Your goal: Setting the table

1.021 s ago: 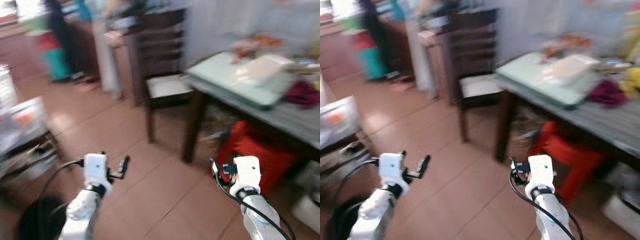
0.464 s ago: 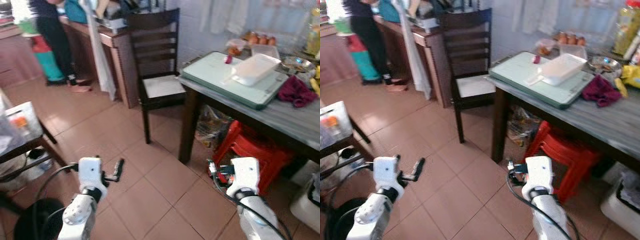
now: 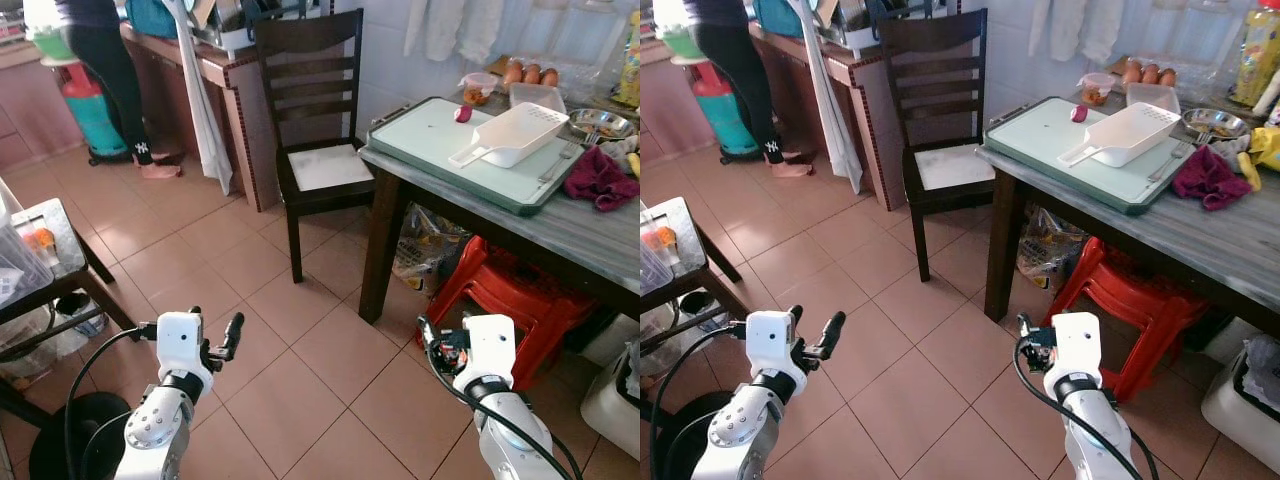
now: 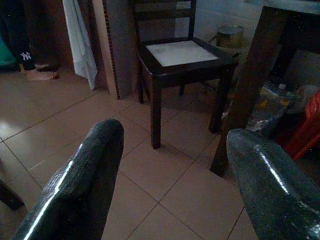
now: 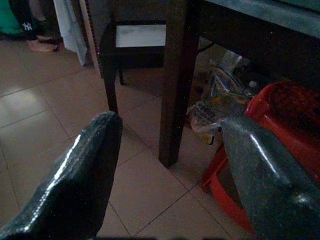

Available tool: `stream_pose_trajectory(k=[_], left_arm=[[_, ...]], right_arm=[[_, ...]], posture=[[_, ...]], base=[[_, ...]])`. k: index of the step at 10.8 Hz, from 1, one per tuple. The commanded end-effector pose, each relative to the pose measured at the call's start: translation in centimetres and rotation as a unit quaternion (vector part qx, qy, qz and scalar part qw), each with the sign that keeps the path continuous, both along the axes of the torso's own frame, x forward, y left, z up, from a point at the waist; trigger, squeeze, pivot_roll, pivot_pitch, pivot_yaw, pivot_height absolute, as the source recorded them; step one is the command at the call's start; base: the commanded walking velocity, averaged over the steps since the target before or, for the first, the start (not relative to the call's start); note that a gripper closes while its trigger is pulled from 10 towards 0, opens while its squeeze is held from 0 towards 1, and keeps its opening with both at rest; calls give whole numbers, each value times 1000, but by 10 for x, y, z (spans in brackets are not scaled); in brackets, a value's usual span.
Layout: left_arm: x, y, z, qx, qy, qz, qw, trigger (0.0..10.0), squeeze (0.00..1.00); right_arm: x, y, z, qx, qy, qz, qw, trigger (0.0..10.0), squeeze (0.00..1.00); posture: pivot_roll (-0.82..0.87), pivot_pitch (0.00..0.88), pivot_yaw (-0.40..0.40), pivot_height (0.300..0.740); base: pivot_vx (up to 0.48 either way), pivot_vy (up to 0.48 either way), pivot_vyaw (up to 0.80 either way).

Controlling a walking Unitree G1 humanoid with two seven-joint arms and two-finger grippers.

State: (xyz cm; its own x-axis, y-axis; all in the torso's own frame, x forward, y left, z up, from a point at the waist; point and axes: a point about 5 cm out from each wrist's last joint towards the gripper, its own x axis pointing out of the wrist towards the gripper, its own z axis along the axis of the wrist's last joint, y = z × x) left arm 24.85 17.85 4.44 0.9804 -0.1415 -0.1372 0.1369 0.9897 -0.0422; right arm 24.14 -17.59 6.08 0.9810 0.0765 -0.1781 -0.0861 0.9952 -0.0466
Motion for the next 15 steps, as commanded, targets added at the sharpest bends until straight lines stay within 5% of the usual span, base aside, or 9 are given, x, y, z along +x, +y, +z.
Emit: stream_pose_trajectory(k=[1, 2, 3, 11, 12, 13, 15], left_arm=[[1, 2, 3, 9, -2, 1, 1000, 10000, 0], [1, 2, 5, -7, -8, -1, 1000, 10000, 75], [1, 2, 5, -13, -8, 0, 1000, 10000, 1000], [4, -2, 3, -11, -2, -4, 1000, 10000, 1000], [4, -2, 4, -11, -3, -12, 1000, 10000, 0], [5, -2, 4, -2, -2, -10, 1000, 10000, 0], [4, -1, 2, 2, 2, -17, 1000, 10000, 0]], right_arm=[[1, -1, -2, -4, 6, -3, 1000, 10000, 0], [0, 0, 0, 20, -5, -2, 1000, 10000, 1000], [0, 1, 0, 23, -4, -3, 1000, 10000, 1000], [2, -2, -4, 16, 14, -16, 1000, 10000, 1000], [1, -1, -4, 18, 14, -15, 1000, 10000, 318], [1, -1, -5, 18, 14, -14, 1000, 10000, 0], [2, 1, -5, 17, 17, -10, 1000, 10000, 0]], posture=[[-183, 47, 47, 740], [-181, 47, 49, 740], [-180, 47, 51, 740], [-187, 50, 54, 740], [-187, 49, 56, 740], [-185, 50, 57, 740], [-186, 54, 58, 740]], base=[[0, 0, 0], [0, 0, 0], [0, 0, 0], [0, 0, 0], [0, 0, -788], [0, 0, -788], [0, 0, -788]])
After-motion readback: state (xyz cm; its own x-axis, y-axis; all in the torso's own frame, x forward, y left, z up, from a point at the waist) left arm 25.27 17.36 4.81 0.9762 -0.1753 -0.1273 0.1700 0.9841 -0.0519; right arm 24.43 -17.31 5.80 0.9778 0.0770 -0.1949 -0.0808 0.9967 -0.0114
